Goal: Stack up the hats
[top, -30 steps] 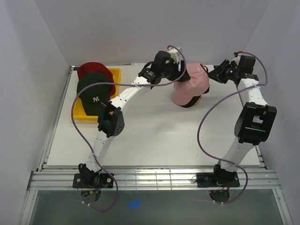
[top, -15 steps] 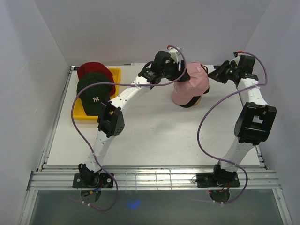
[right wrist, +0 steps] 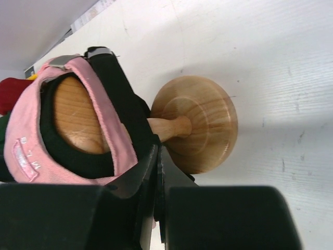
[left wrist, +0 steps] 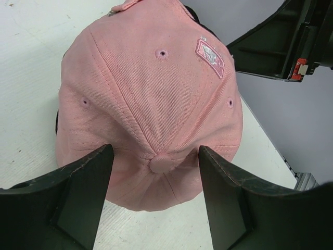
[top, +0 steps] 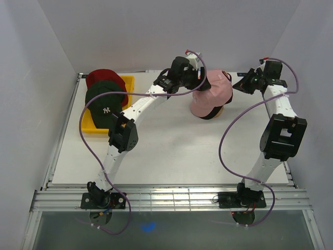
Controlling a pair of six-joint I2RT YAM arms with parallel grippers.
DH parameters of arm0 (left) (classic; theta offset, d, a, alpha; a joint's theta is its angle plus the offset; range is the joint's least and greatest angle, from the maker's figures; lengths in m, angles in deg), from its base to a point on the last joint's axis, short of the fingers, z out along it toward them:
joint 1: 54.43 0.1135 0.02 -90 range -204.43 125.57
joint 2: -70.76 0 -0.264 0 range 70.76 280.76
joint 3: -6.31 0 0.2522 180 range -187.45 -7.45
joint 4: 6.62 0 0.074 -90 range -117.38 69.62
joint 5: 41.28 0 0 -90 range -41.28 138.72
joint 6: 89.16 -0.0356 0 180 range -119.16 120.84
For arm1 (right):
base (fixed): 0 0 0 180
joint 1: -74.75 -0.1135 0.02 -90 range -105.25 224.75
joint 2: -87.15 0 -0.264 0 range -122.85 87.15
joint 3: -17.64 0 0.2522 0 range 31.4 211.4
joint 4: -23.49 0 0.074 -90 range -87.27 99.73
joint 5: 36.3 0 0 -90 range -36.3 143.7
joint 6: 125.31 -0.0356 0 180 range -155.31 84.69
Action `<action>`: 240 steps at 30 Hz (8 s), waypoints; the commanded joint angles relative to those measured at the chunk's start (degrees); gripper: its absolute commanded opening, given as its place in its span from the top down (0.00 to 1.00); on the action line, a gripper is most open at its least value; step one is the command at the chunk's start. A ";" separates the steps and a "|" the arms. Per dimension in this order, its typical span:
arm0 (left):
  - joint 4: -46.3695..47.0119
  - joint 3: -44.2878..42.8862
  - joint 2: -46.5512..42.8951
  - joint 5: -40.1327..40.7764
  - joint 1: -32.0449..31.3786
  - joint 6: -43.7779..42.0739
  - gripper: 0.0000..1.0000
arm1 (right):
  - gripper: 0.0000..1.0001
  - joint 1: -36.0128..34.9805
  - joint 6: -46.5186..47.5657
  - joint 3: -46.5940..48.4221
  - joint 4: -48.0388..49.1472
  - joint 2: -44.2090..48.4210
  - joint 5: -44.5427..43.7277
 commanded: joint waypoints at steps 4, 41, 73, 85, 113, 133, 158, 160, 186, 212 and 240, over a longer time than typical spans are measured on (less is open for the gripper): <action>-0.81 -0.04 -2.56 0.85 0.33 -0.41 0.23 | 0.92 0.09 2.31 0.91 -2.06 -0.59 -2.85; -17.94 29.06 -41.33 37.94 38.29 8.82 0.15 | 0.17 -4.29 -0.33 -13.06 0.40 24.54 0.32; -21.47 32.22 -28.49 36.70 38.74 9.96 0.34 | 0.19 -5.71 1.08 -18.43 1.99 26.13 1.37; -20.24 32.22 -28.57 37.06 37.77 8.99 0.72 | 0.21 -5.71 1.34 -18.78 2.07 26.39 1.46; -26.48 10.08 -36.13 19.32 36.02 1.35 1.00 | 0.22 -5.71 1.61 -16.58 0.49 26.57 0.05; -0.21 2.61 -28.05 -19.01 18.80 8.55 1.00 | 0.22 0.96 -1.73 -6.74 -1.70 22.09 5.67; 15.45 3.13 -10.90 -25.44 5.25 8.03 1.00 | 0.23 4.92 -4.46 -7.96 -0.92 18.66 8.66; 14.40 4.79 -10.90 -25.34 5.25 7.24 1.00 | 0.23 4.92 -4.46 -8.58 -0.56 18.66 8.66; 5.16 9.63 -8.44 -17.09 4.99 -1.38 1.00 | 0.24 5.54 -2.62 -2.88 -2.84 14.97 4.71; 5.96 5.06 -5.37 -16.55 2.62 -1.91 1.00 | 0.36 -3.78 6.97 16.64 -12.52 -0.06 -7.16; 4.02 5.33 -4.66 -16.03 2.53 -2.26 1.00 | 0.51 -8.61 11.27 24.46 -14.10 -4.02 -12.96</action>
